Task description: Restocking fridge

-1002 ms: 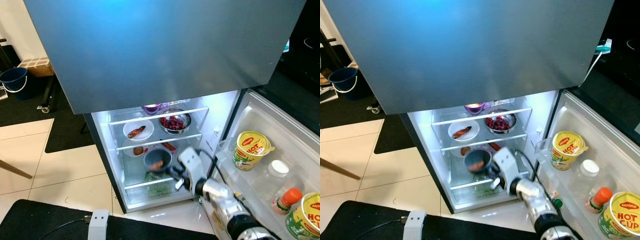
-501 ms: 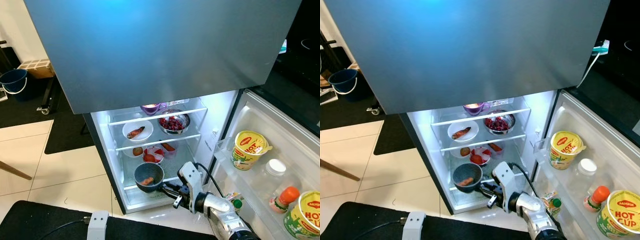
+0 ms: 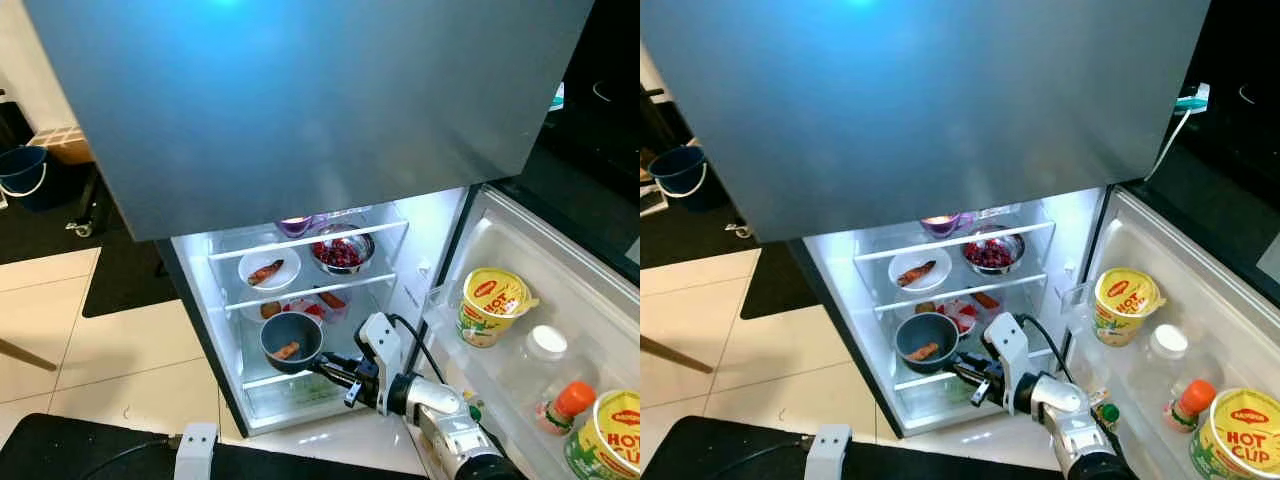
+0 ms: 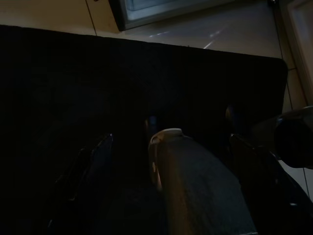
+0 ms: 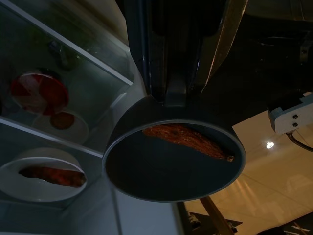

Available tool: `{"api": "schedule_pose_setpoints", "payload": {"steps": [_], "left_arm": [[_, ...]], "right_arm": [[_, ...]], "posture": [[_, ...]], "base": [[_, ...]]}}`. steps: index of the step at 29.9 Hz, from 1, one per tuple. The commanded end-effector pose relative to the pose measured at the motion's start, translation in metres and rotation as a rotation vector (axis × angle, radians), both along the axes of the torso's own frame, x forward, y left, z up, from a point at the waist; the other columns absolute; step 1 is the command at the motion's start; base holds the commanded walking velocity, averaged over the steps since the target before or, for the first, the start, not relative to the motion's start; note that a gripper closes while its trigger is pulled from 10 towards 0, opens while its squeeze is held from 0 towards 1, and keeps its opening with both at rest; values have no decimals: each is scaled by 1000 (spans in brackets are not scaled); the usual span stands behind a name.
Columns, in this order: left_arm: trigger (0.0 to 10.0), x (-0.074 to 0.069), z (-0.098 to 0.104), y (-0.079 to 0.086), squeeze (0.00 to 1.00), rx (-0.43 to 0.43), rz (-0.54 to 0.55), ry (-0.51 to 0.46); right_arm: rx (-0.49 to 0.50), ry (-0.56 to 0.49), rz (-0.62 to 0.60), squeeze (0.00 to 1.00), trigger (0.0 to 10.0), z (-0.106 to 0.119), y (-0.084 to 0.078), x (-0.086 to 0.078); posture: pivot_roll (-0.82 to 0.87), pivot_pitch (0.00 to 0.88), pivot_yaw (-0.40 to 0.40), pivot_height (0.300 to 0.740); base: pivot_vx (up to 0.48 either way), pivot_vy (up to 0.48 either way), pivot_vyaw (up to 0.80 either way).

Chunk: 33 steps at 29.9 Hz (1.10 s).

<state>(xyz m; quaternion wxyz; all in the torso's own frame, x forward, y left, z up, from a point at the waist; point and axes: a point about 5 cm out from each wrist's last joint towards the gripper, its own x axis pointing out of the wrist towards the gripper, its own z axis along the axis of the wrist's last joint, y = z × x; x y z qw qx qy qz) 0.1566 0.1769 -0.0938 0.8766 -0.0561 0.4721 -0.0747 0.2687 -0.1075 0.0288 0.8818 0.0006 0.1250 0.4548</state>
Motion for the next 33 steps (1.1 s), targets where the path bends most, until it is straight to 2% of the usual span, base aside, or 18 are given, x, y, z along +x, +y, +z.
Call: {"api": "schedule_pose_setpoints", "payload": {"steps": [1,26,29,33], "left_arm": [[10000,-4,-1,8,0,23,-4,9],[10000,-2,0,8,0,17,-9,-6],[10000,-2,0,7,0,14,-19,-1],[10000,-3,0,6,0,19,-54,12]], "right_arm": [[25,-13,10,0,10000,5,3,1],[35,-18,13,0,10000,9,5,1],[34,-17,11,0,10000,10,4,1],[33,-16,5,0,10000,10,2,1]], "posture": [[-71,0,59,740],[-75,0,65,740],[-75,0,65,740],[-78,0,65,740]], "base": [[274,0,0],[398,0,0],[0,0,0],[0,-465,0]]}}
